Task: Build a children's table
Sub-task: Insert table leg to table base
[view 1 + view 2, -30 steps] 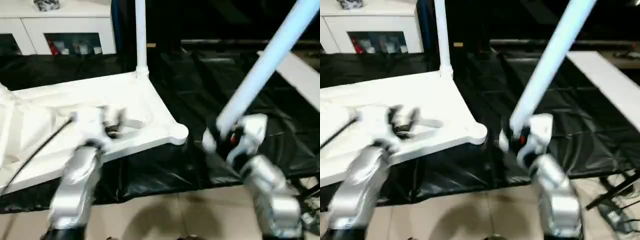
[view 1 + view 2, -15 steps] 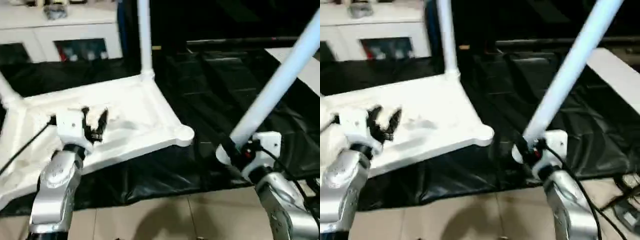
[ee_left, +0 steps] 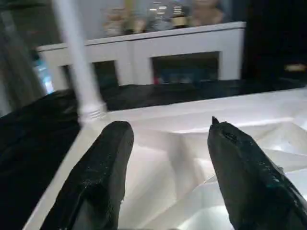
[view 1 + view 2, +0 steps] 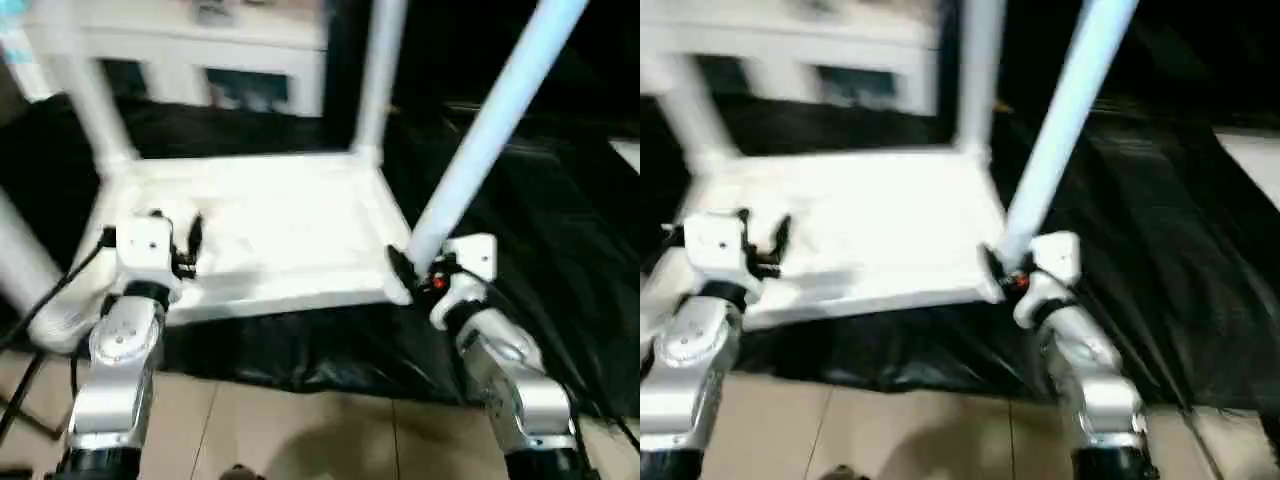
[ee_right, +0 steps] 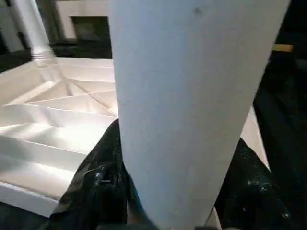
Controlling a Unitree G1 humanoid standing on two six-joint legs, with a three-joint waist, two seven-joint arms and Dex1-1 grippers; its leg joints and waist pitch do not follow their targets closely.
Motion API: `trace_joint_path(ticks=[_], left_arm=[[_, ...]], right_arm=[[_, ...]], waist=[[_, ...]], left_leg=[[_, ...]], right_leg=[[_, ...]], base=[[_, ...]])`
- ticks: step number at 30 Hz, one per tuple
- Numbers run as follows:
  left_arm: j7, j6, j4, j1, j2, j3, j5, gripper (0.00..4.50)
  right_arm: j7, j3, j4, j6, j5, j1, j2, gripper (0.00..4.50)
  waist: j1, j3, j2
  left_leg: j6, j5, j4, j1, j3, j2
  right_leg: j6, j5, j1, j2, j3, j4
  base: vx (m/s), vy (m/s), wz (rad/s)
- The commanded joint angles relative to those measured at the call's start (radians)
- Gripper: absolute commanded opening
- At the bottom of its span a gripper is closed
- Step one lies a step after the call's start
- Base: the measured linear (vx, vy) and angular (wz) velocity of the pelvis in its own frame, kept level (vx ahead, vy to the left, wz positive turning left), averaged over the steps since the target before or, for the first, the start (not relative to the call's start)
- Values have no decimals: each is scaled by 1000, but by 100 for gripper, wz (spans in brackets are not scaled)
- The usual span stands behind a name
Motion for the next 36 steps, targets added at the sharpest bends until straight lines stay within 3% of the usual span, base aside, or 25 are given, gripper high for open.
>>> trace_joint_path(ticks=[1,2,3,4,6,9,11,12,13,14,15,16,17,18,20,21,22,24,25,27,28,30,31,32,36], left_arm=[[15,23,10,-26,-21,-21,-8,284],[2,9,18,-31,-17,-35,0,284],[-17,1,34,-42,-16,-51,5,284],[-31,-1,42,-49,-17,-55,-1,284],[-74,-38,67,-67,-22,-56,-36,284],[-95,-74,99,-86,-40,-45,-69,284],[-101,-75,111,-92,-47,-40,-80,284],[-102,-78,115,-92,-48,-40,-79,284],[-88,-87,128,-91,-46,-39,-62,284],[-89,-89,126,-87,-45,-38,-62,284],[-95,-85,120,-79,-44,-36,-70,284],[-95,-85,120,-79,-44,-36,-70,284],[-98,-82,117,-76,-43,-35,-75,284],[-108,-79,110,-62,-33,-37,-77,284],[-109,-83,104,-52,-28,-34,-79,284],[-109,-83,104,-52,-28,-34,-79,284],[-105,-88,100,-46,-28,-28,-80,284],[-100,-89,92,-37,-31,-22,-80,284],[-86,-94,77,-20,-39,-12,-76,284],[-81,-100,74,-16,-39,-8,-74,284],[-79,-85,68,-12,-31,-12,-65,284],[-126,-135,84,-22,-18,1,-102,284],[-160,-173,93,-29,-15,11,-132,284],[-257,-200,113,-51,-5,22,-211,284],[-478,-164,197,-126,67,-2,-279,284]], right_arm=[[-23,-41,5,9,6,9,-15,190],[-26,-46,6,5,7,16,-21,190],[-25,-49,13,-26,5,26,-30,190],[-26,-50,14,-40,3,29,-33,190],[-28,-54,9,-38,-3,31,-29,190],[-36,-48,-9,-27,-12,41,-28,190],[-44,-49,-28,-22,-9,46,-26,190],[-46,-49,-32,-21,-10,47,-26,190],[-50,-45,-43,-29,-15,48,-27,190],[-50,-40,-50,-35,-20,46,-29,190],[-57,-34,-55,-30,-19,41,-30,190],[-57,-34,-55,-30,-19,41,-30,190],[-62,-33,-55,-21,-18,38,-30,190],[-64,-32,-54,-9,-16,34,-27,190],[-59,-27,-46,-13,-22,30,-27,190],[-59,-27,-46,-13,-22,30,-27,190],[-55,-17,-37,-16,-33,25,-34,190],[-51,-10,-32,-22,-38,21,-39,190],[-38,2,-25,-31,-42,12,-48,190],[-33,6,-24,-33,-39,7,-51,190],[-27,7,-23,-28,-33,0,-53,190],[15,1,-26,-9,10,-10,-56,190],[38,-3,-27,-2,32,-12,-57,190],[66,-13,-29,8,66,-17,-55,190],[84,-27,-10,15,93,-41,-55,189]], waist=[[4,-45,-4],[17,-36,-63],[32,-19,-64],[68,-48,-52],[62,-63,-7],[27,-50,-2],[-5,-17,5],[-50,-8,25],[-58,-8,38],[-29,-8,42],[-39,-4,24],[-61,-15,9],[-59,-28,-19],[-20,-32,-43],[-28,-39,-58],[-26,-44,-38],[-38,-42,-6],[-63,-36,39],[-105,-47,68],[-132,-75,50],[-132,-80,32],[-116,-92,-5],[-116,-94,-35],[-79,-77,-73],[-93,-73,-36]], left_leg=[[32,-659,-166,70,-18,121],[42,-495,153,108,70,-97],[84,-357,169,61,43,-89],[70,-172,99,-16,-25,-77],[64,-145,1,48,-45,-60],[69,-287,-35,71,-38,-53],[52,-506,-24,145,-27,-73],[30,-688,20,291,-24,-53],[15,-784,-26,309,-53,11],[5,-956,-202,193,-87,159],[54,-963,-225,136,-122,113],[90,-917,-139,186,-57,13],[81,-746,-52,147,-26,-75],[112,-327,110,36,-38,-114],[108,-141,168,-45,-77,-122],[99,-90,154,-46,-83,-119],[127,28,69,-33,-72,-104],[147,-54,-40,11,-91,-55],[240,-274,-92,98,-188,6],[362,-293,-81,183,-243,46],[549,243,-30,174,-246,39],[512,867,17,137,-215,-15],[448,837,38,99,-190,-62],[269,281,31,-2,-111,-153],[102,-18,-36,23,-100,-96]], right_leg=[[-15,-112,-16,-50,78,-25],[23,-618,-108,-74,98,-244],[89,-865,-80,-136,145,-272],[260,-827,19,-146,200,-199],[211,-344,14,-102,158,-167],[118,-299,19,-59,110,-184],[138,-783,4,-54,50,-269],[143,-781,-82,13,-36,-314],[119,-658,-77,16,-48,-257],[55,-313,45,-55,-2,6],[69,-182,78,-60,9,25],[54,-330,58,-83,82,-68],[50,-528,87,-97,118,-170],[94,-874,176,-215,195,-255],[49,-726,189,-182,182,-219],[5,-638,183,-176,170,-218],[-82,-498,169,-127,93,-238],[-29,-374,170,-47,16,-228],[7,-245,120,9,-18,-95],[27,-171,25,4,16,-14],[119,-38,-43,-26,57,16],[186,244,-50,-70,118,-48],[181,377,-31,-97,153,-103],[187,622,33,-135,160,-137],[-34,404,55,-77,107,-127]], base=[[7,-236,29],[7,-236,29],[35,-178,4],[41,-135,2],[4,-131,15],[-60,-100,21],[0,0,0],[-79,-4,-15],[-27,59,-59],[-27,59,-59],[-16,49,-67],[43,-53,-32],[43,-53,-32],[112,-67,-20],[82,-62,-15],[116,-39,-3],[141,-8,5],[165,19,1],[246,87,-13],[241,61,-10],[168,-1,-10],[106,-3,-16],[-66,11,-17],[-66,11,-17],[-19,-32,5]])
